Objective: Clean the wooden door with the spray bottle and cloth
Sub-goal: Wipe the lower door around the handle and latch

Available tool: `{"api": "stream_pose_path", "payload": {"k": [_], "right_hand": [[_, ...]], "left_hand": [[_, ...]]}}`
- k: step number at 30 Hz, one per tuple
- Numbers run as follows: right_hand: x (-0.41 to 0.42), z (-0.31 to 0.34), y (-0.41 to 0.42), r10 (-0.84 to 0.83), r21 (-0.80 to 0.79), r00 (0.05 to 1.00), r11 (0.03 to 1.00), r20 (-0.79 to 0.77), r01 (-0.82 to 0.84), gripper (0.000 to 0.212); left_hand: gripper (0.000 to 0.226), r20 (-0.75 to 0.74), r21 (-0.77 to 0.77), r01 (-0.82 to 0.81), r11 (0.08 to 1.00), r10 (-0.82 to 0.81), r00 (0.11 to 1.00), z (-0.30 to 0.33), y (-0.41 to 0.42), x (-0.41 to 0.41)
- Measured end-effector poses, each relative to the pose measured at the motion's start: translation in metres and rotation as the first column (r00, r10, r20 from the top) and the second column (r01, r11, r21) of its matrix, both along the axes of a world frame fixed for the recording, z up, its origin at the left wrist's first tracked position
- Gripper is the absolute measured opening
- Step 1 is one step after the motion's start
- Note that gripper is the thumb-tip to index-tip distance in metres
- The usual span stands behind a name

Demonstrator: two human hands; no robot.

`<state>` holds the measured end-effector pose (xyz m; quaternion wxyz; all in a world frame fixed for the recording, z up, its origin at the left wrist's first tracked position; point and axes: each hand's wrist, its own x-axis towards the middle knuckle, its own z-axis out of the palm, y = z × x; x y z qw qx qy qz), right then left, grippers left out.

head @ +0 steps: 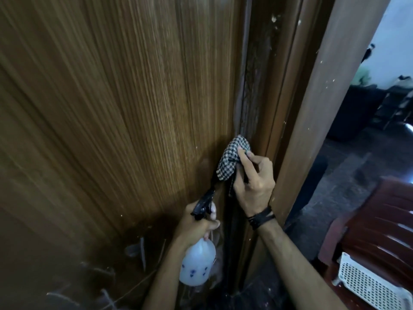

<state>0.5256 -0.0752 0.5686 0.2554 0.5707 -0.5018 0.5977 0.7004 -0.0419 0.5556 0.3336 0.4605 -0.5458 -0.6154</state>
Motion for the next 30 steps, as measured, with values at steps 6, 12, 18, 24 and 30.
{"api": "stream_pose_path", "payload": {"k": [6, 12, 18, 24, 30], "right_hand": [[-0.008, 0.023, -0.032, -0.025, 0.096, 0.976, 0.994, -0.216, 0.047, 0.056], [-0.003, 0.029, -0.033, -0.043, 0.111, 0.981, 0.992, -0.191, 0.065, 0.045], [0.006, 0.126, -0.047, -0.149, 0.0, 0.98, 0.989, -0.133, 0.151, 0.038], [0.011, 0.122, -0.045, -0.184, 0.072, 0.975, 0.978, -0.125, 0.194, 0.038], [0.01, 0.097, -0.036, -0.133, 0.088, 0.985, 0.986, -0.108, 0.142, 0.024]], "left_hand": [[0.031, -0.023, -0.033, -0.043, 0.999, 0.042, 0.999, 0.023, -0.017, -0.013], [0.03, -0.076, -0.094, 0.028, 0.995, -0.035, 0.996, 0.045, -0.023, -0.013], [0.03, -0.121, -0.192, 0.094, 0.977, -0.118, 0.986, 0.077, -0.029, -0.013], [0.031, -0.152, -0.21, 0.088, 0.974, -0.122, 0.981, 0.093, -0.036, -0.013], [0.031, -0.136, -0.214, 0.077, 0.974, -0.108, 0.985, 0.108, -0.033, -0.012]]}}
